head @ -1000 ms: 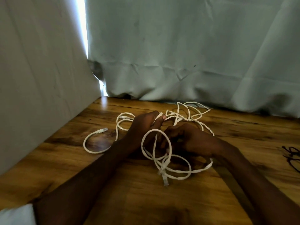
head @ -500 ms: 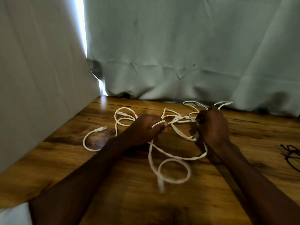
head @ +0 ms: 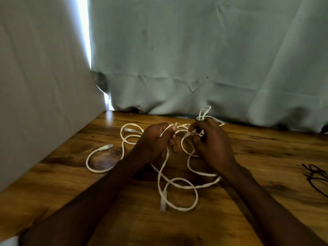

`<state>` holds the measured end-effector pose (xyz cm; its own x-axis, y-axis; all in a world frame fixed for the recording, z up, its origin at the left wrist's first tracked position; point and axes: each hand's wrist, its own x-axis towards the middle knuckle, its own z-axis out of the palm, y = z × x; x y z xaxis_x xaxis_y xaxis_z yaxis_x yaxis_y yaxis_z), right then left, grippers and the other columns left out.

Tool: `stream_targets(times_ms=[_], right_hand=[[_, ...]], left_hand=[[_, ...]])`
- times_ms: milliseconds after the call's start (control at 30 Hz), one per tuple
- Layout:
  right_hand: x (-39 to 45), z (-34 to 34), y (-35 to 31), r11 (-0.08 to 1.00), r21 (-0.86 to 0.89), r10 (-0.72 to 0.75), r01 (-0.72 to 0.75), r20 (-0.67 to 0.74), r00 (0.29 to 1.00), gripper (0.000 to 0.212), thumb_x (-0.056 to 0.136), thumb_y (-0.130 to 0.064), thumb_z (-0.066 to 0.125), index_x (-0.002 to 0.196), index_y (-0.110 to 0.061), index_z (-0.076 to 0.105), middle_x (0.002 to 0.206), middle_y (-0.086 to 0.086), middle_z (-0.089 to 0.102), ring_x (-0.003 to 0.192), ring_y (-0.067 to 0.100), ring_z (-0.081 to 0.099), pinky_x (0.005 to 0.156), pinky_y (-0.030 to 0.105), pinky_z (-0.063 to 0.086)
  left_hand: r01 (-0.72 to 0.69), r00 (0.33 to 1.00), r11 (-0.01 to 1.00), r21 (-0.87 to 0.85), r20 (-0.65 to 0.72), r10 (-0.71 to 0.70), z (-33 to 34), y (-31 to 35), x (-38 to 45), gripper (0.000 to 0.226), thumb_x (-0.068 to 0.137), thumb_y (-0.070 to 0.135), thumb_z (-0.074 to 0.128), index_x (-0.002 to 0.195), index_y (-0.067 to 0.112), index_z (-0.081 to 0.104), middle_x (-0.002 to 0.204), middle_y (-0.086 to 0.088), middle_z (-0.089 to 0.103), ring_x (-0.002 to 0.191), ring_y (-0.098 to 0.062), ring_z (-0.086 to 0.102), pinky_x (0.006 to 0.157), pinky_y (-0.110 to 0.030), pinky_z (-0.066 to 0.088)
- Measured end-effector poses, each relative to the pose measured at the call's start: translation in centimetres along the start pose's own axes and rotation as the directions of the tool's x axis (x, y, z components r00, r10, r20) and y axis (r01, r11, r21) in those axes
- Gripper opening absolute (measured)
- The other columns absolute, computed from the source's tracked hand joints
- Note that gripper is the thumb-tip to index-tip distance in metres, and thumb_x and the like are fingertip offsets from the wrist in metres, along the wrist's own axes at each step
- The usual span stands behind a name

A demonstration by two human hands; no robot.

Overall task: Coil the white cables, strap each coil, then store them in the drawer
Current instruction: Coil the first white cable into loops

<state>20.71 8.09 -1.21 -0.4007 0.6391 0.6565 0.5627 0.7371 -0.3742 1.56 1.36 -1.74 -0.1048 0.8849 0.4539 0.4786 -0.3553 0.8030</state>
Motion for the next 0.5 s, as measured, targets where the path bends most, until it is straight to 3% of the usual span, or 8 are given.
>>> stream_targets(times_ms=[100,200,267,400,500], right_hand=[[0.2,0.1,0.0,0.998,0.023,-0.051,0.053,-0.094,0.994,0.030,0.100,-0.020,0.065,0.129,-0.026,0.062,0.126,-0.005,0.056,0.089,0.009,0.060,0.070,0.026,0.048],[0.3,0.2,0.0,0.994,0.044,-0.089,0.095,-0.119,0.989,0.035,0.103,-0.021,0.060,0.138,-0.023,0.059,0.137,-0.003,0.057,0.111,0.016,0.059,0.087,0.033,0.050],[0.2,0.2,0.1,0.995,0.043,-0.086,0.093,-0.147,0.985,0.029,0.101,-0.023,0.065,0.130,-0.025,0.065,0.130,-0.003,0.065,0.116,0.018,0.057,0.093,0.034,0.046],[0.4,-0.4,0.2,0.996,0.085,-0.004,0.026,-0.254,0.967,0.009,0.096,-0.028,0.073,0.105,-0.025,0.075,0.105,-0.009,0.072,0.098,0.018,0.059,0.082,0.038,0.048],[0.3,-0.6,-0.2,0.992,0.114,-0.008,0.045,-0.306,0.952,0.009,0.095,-0.017,0.073,0.103,-0.022,0.076,0.096,-0.009,0.072,0.090,0.018,0.057,0.074,0.040,0.049]], left_hand=[[0.023,1.000,0.982,-0.186,0.009,-0.022,-0.3,0.8,0.2,0.038,0.108,0.032,0.046,0.088,0.002,0.059,0.066,-0.016,0.071,0.037,-0.026,0.043,0.042,-0.027,0.037],[0.032,0.998,0.943,-0.331,0.069,-0.009,-0.7,1.5,0.4,0.038,0.107,0.032,0.047,0.084,0.005,0.059,0.052,-0.015,0.056,0.034,-0.019,0.035,0.042,-0.026,0.026],[0.074,0.992,0.876,-0.476,0.124,-0.017,-1.1,1.8,0.3,0.037,0.105,0.034,0.048,0.083,0.007,0.059,0.047,-0.010,0.045,0.034,-0.015,0.028,0.042,-0.030,0.017],[0.214,0.967,0.695,-0.686,0.250,-0.052,-1.8,2.2,0.3,0.033,0.105,0.031,0.049,0.082,0.008,0.054,0.045,-0.001,0.033,0.033,-0.008,0.020,0.039,-0.024,0.011],[0.244,0.956,0.705,-0.665,0.285,-0.062,-2.1,2.0,0.4,0.034,0.104,0.032,0.050,0.080,0.009,0.054,0.045,-0.001,0.033,0.033,-0.009,0.019,0.040,-0.026,0.009]])
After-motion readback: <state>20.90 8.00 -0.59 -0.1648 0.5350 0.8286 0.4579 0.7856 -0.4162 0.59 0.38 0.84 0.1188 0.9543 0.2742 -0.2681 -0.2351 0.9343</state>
